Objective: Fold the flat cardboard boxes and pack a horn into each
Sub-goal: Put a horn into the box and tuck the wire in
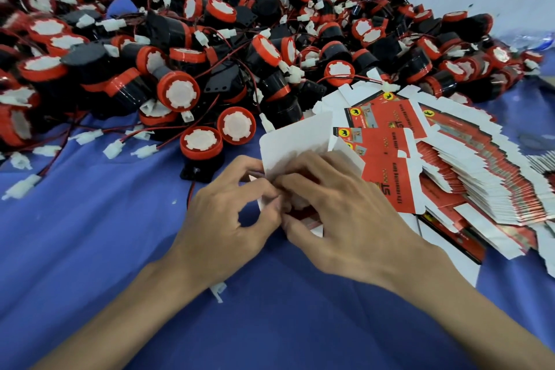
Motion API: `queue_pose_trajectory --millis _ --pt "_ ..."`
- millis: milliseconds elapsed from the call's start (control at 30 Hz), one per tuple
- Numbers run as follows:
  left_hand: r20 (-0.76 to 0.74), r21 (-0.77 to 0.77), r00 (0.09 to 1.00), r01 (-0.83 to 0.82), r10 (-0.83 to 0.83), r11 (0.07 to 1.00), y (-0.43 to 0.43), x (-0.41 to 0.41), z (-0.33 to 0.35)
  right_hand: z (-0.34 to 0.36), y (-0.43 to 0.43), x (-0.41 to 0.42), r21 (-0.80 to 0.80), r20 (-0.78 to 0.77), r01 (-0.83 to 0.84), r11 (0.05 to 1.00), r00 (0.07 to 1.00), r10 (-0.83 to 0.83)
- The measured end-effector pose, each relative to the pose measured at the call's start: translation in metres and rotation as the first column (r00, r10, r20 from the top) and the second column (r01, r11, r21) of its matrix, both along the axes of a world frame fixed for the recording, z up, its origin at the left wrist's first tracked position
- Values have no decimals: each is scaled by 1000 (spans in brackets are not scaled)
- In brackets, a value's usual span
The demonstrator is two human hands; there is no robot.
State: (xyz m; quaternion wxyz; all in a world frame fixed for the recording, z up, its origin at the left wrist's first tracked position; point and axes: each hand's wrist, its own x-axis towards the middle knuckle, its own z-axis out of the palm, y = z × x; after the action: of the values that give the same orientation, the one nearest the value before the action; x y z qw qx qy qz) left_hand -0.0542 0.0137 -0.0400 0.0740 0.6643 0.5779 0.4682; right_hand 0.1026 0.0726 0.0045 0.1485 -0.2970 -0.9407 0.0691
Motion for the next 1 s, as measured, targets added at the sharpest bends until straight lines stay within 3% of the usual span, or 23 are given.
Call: queue_pose_trajectory --millis 333,600,733,900,1000 --pt "0 -88 993 120 -120 989 3 -6 -2 -5 -5 -4 109 23 152 982 988 -155" --pt "46 -136 990 136 -130 981 0 -8 -8 2 16 11 -103 25 -144 984 989 147" --pt "62 -123 990 130 -123 984 2 -7 -8 -4 14 6 -6 49 -123 992 991 123" --pt "56 -113 994 99 -93 989 4 -8 -9 -2 16 7 -24 8 -126 992 992 127" --pt "33 -131 993 118 -115 984 2 -9 -8 2 16 11 -11 75 -162 987 984 162"
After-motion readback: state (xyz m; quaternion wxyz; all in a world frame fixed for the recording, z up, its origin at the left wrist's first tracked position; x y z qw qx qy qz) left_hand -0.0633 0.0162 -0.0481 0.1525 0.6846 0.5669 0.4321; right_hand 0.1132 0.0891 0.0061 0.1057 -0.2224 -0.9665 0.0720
